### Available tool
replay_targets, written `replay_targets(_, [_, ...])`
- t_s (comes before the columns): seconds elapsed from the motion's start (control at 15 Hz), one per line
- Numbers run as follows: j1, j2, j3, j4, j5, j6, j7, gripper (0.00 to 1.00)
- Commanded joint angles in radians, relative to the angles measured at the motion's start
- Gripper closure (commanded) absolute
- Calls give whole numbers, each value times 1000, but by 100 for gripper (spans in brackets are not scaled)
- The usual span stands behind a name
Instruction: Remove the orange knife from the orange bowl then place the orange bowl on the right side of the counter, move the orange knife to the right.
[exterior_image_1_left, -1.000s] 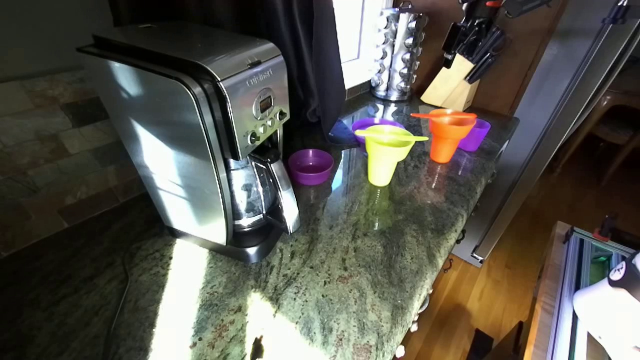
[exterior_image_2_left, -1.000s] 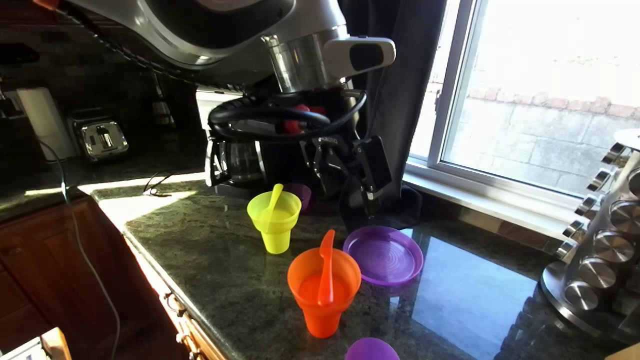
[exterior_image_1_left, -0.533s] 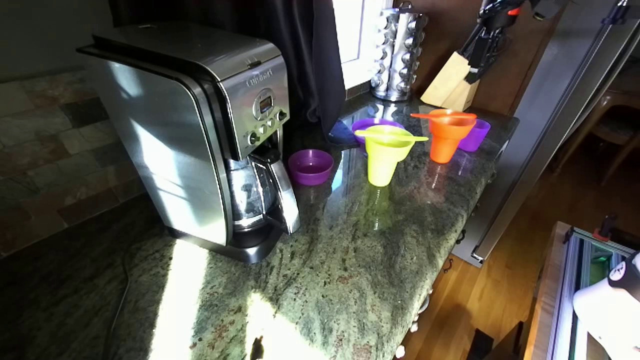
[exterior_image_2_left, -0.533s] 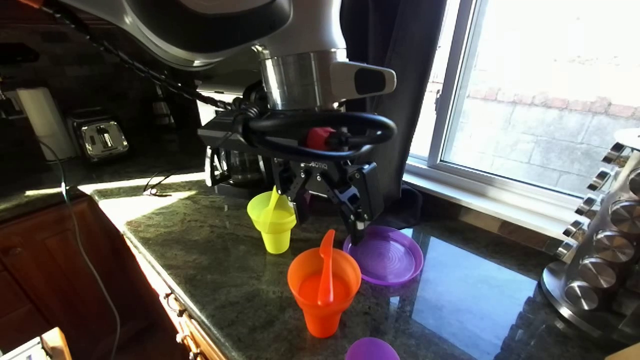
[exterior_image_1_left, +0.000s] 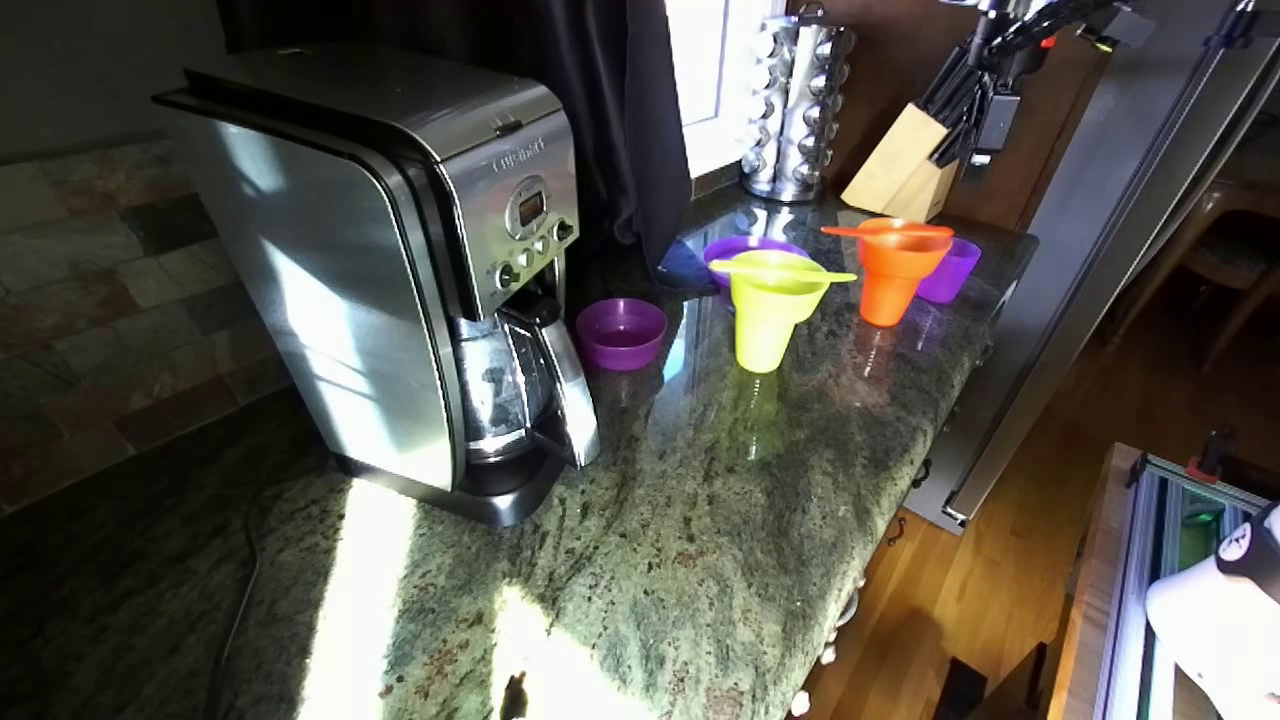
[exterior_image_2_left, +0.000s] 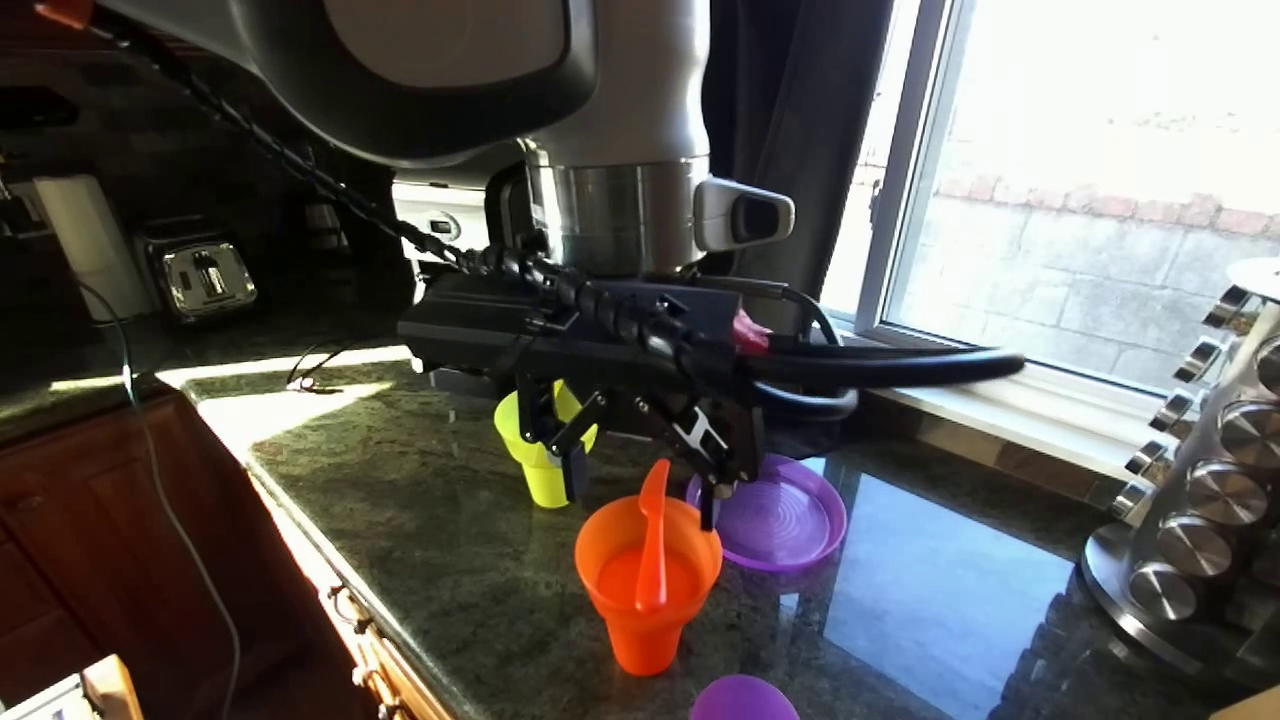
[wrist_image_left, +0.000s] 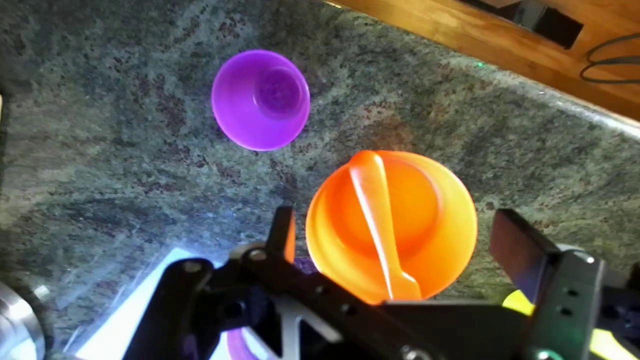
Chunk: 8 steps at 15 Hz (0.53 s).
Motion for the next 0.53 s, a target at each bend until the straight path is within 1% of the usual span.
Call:
replay_targets(0.0, [28,2,-23,-29,47,-12,-127,0])
replay_targets(0.27, [31,12,-15,-45,66,-7,-193,0])
replay_targets(0.47, [29,24,-8,-58,65,31,-197,0])
